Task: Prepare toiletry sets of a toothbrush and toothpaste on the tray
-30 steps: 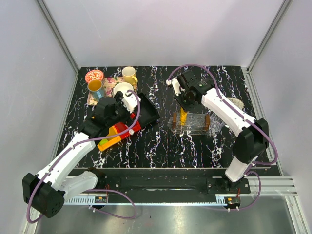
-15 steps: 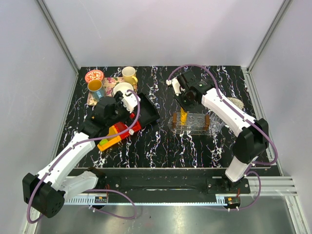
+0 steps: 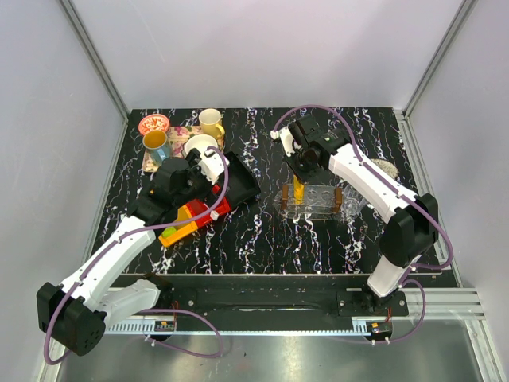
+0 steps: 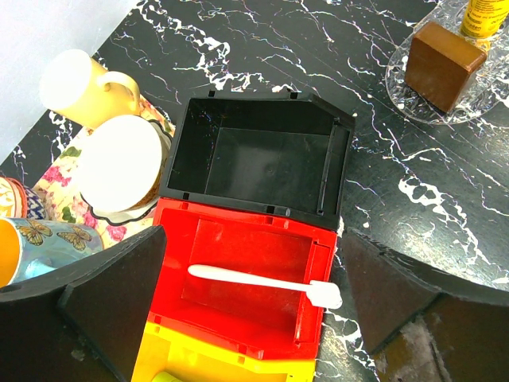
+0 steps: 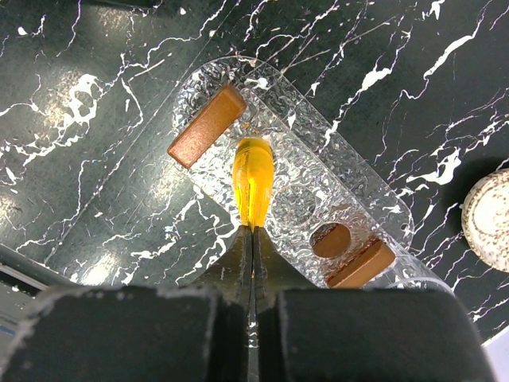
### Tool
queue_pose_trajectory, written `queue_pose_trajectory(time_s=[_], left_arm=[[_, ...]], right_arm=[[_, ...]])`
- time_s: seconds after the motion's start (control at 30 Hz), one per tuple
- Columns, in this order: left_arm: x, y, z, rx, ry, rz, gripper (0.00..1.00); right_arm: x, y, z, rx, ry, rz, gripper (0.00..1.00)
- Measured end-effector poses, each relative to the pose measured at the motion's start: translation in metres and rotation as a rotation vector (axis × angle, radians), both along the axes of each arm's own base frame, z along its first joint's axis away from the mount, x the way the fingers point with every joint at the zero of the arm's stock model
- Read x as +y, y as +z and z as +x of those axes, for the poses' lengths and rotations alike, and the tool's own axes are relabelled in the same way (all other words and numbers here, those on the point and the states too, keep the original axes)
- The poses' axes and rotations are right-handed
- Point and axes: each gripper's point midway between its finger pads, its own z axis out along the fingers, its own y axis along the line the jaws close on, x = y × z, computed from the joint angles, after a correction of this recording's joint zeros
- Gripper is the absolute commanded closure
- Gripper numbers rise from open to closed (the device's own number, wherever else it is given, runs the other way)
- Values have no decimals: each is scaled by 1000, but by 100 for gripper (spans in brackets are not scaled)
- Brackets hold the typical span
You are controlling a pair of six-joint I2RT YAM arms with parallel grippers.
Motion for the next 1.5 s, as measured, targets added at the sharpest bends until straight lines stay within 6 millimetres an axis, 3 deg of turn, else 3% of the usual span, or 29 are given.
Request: queue_pose_trajectory(time_s=[0.67,0.8,1.17,1.5], left_arm=[[1,0,1,1,3,-1,3],[2,0,1,1,3,-2,3],[2,0,1,1,5,-2,3],[11,-3,2,17,27,6,2]], right_arm=[[2,0,-2,-1,6,14,100],[1,0,-2,-2,6,15,92],[2,0,0,-8,4,17,57],[-7,9,4,-53,-15,-11,48]])
